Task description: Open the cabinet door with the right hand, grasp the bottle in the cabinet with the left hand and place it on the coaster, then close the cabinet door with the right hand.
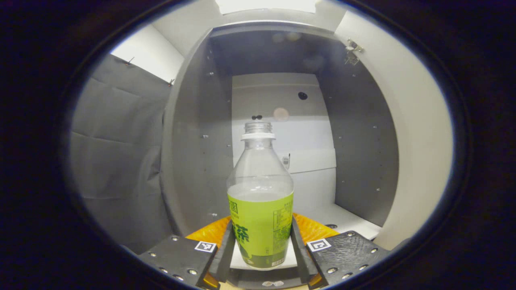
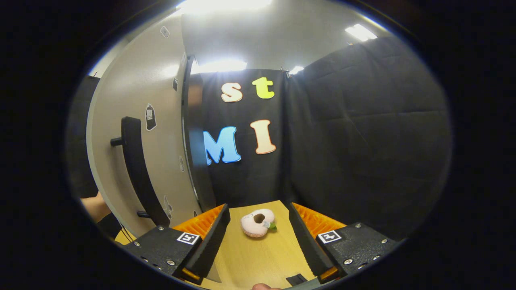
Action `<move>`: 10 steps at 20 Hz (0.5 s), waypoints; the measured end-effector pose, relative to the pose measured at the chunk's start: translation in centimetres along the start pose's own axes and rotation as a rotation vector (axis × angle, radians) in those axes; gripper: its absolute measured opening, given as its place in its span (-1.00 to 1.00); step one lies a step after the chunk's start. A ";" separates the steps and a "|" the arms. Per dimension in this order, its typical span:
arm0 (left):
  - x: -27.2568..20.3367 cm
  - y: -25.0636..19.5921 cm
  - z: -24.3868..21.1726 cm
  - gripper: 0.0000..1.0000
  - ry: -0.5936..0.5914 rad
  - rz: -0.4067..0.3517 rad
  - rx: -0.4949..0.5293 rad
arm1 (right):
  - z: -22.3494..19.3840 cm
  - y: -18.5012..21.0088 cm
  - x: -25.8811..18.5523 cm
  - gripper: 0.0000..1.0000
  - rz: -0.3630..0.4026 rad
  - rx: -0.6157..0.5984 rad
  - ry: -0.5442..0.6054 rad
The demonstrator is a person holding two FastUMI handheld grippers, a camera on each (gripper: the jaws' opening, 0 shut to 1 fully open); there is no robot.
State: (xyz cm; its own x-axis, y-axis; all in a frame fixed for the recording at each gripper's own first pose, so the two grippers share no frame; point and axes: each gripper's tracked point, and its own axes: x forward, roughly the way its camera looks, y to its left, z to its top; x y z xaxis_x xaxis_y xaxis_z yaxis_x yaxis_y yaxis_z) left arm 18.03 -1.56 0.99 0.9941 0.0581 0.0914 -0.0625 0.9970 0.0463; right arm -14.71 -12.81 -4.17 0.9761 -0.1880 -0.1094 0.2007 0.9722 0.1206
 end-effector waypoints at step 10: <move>-16.3 3.4 -0.8 0.19 0.032 0.230 0.002 | -2.1 -3.6 2.9 0.82 0.157 0.009 0.046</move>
State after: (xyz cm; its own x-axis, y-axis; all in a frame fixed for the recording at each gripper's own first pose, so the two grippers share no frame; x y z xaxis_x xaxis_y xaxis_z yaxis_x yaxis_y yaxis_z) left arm 1.65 0.88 -1.12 0.9559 0.2857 0.0678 -0.2882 0.9571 0.0303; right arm -12.83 -16.58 -6.96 0.9906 -0.0272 -0.1337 0.0472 0.9877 0.1488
